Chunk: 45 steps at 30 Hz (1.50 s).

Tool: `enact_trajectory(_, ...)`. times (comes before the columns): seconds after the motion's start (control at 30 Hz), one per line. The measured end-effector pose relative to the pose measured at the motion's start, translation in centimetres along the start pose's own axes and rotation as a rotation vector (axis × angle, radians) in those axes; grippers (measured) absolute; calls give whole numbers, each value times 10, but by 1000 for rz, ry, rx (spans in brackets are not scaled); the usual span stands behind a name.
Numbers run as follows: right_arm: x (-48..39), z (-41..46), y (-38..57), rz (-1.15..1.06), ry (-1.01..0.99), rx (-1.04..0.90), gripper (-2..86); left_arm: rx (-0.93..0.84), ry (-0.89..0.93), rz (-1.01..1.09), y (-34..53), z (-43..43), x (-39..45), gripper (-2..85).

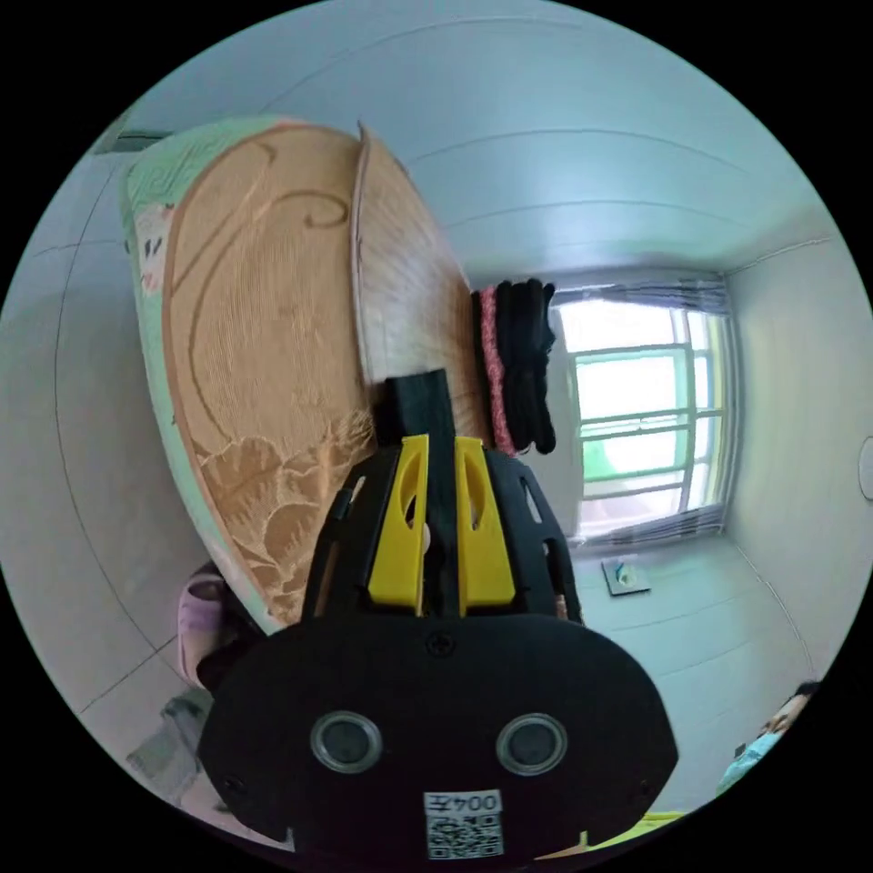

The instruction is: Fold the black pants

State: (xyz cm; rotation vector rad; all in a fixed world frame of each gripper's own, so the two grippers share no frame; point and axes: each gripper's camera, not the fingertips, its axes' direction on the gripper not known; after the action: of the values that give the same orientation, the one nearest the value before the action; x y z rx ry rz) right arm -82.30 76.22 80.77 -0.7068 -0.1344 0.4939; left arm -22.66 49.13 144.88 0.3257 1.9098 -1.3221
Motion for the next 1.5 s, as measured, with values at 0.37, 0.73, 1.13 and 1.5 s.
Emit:
enact_trajectory(0.37,78,4,134,425,-739,305,79,-104,-212,857,326,96,215,39)
enact_trajectory(0.73,120,90,161,817,-1381,182,88,-200,-222,784,386,148,242,64)
enact_trajectory(1.13,109,99,142,782,-1274,103,87,-200,-215,752,396,151,270,55)
enact_trajectory(1.5,110,83,123,762,-1187,120,9,-159,-210,666,389,145,286,29)
